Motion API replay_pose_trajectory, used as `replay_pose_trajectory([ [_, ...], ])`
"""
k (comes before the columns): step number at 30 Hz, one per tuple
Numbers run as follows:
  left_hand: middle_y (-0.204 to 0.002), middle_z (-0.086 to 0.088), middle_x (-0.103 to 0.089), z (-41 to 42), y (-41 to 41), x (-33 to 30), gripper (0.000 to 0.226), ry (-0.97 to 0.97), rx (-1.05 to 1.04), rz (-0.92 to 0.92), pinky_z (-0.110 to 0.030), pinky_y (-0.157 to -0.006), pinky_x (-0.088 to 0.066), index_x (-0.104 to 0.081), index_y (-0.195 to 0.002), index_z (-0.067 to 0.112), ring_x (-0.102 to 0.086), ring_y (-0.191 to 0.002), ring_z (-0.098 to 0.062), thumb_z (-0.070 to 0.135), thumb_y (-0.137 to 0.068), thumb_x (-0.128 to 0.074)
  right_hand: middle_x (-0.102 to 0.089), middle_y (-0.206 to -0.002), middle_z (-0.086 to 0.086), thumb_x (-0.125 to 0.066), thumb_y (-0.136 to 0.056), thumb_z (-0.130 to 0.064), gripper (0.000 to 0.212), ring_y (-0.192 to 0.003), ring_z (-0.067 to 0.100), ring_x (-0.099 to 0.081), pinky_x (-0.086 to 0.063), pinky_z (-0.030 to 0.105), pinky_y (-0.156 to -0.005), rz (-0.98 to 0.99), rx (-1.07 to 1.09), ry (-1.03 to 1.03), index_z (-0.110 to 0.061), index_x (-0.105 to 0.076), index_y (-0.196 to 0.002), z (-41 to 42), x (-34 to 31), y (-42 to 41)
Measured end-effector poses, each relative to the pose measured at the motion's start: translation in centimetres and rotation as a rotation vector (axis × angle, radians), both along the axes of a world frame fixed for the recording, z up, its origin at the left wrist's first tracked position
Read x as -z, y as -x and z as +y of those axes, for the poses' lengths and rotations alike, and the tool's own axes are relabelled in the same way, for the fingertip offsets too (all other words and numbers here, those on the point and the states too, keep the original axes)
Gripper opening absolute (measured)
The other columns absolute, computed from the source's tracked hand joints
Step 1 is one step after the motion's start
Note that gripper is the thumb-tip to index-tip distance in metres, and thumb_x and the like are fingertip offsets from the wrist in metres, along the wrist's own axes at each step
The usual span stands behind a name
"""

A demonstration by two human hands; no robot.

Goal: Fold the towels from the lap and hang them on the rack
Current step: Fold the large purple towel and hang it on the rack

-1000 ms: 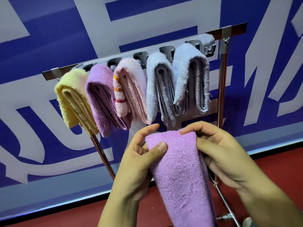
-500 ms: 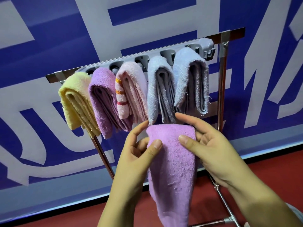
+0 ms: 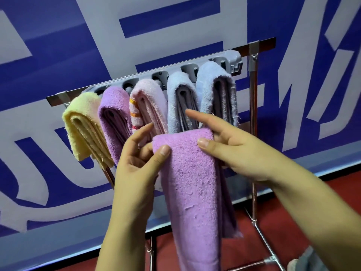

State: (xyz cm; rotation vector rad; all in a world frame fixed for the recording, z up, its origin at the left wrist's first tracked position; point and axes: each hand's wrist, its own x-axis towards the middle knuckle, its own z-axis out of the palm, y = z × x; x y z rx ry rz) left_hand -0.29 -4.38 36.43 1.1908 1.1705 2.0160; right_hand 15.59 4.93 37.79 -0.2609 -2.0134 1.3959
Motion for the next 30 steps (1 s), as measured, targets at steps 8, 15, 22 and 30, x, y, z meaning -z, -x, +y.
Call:
replay_pose_trajectory([
  [8,-0.11,0.002,-0.07,-0.3,-0.5,-0.7,0.068,-0.091,0.033,0.206,-0.025,-0.084,-0.052,-0.057,-0.122,0.036,-0.064,-0.104,-0.012,-0.001,-0.066,-0.071,-0.058,-0.129,0.001,-0.06,-0.082,0.008,0.071,-0.115,0.014,-0.059,-0.047,0.035,-0.1,0.081,0.01,-0.026,-0.037,-0.038,-0.133,-0.1,-1.0,-0.4],
  [15,-0.096,0.002,-0.071,-0.3,-0.8,-1.2,0.067,-0.127,-0.04,0.2,-0.029,-0.084,-0.054,-0.054,-0.124,0.03,-0.065,-0.094,-0.012,-0.005,-0.07,-0.071,-0.057,-0.132,-0.004,-0.067,-0.079,-0.014,0.078,-0.118,0.009,-0.052,-0.042,0.046,-0.105,0.068,0.067,-0.114,-0.047,-0.029,-0.139,-0.6,-1.1,-0.1],
  [22,-0.095,0.005,-0.068,0.0,-1.2,-0.8,0.055,-0.179,-0.159,0.3,-0.023,-0.082,-0.051,-0.056,-0.117,0.027,-0.063,-0.091,-0.007,0.0,-0.072,-0.072,-0.073,-0.097,0.012,-0.065,-0.079,-0.001,0.066,-0.09,0.015,-0.066,-0.053,0.039,-0.092,0.285,0.146,-0.048,-0.044,-0.047,-0.126,-1.0,-0.9,-0.3],
  [30,-0.099,0.014,-0.066,0.3,-1.5,-1.1,0.048,-0.25,-0.178,0.319,-0.024,-0.086,-0.049,-0.058,-0.107,0.03,-0.061,-0.095,-0.004,0.002,-0.071,-0.072,-0.075,-0.087,-0.005,-0.067,-0.074,0.003,0.059,-0.087,0.005,-0.069,-0.053,0.021,-0.079,0.46,0.187,0.061,-0.033,-0.052,-0.119,-1.7,-0.7,-0.1],
])
